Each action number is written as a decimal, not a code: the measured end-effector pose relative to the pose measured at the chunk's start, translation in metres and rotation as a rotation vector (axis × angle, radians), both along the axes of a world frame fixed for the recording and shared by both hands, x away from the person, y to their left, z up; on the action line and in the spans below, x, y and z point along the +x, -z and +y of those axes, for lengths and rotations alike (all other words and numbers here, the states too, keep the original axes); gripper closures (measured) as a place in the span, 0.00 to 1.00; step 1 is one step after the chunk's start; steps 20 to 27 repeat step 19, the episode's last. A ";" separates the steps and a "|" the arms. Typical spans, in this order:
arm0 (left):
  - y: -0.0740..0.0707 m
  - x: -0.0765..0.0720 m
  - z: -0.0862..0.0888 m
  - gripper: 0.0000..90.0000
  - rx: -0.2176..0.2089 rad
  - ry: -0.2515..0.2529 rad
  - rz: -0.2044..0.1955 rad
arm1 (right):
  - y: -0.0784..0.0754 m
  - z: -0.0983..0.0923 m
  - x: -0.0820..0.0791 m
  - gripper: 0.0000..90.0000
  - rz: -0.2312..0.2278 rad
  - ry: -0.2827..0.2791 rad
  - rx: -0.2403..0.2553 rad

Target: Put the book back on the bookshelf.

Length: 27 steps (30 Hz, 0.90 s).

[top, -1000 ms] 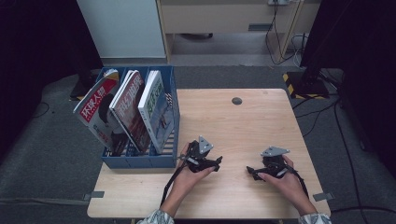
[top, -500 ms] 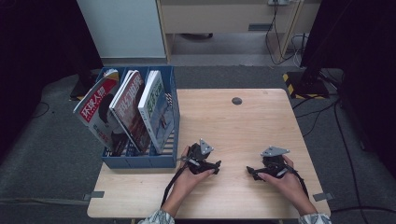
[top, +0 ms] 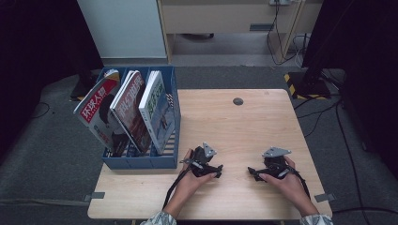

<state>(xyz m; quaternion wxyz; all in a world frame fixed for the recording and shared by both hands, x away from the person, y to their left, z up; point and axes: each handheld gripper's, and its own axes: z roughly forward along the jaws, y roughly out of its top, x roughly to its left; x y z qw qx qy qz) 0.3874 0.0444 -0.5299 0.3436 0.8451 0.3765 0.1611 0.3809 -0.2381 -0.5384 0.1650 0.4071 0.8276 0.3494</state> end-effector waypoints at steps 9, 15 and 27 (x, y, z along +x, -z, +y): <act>0.007 0.000 0.002 0.08 -0.024 -0.006 0.001 | 0.000 0.000 0.000 0.06 0.002 0.002 0.001; 0.007 0.001 0.002 0.07 -0.022 -0.005 0.001 | 0.000 0.000 -0.001 0.06 0.001 0.005 0.002; 0.007 0.001 0.002 0.07 -0.022 -0.004 0.002 | 0.000 0.000 -0.001 0.06 0.002 0.005 0.002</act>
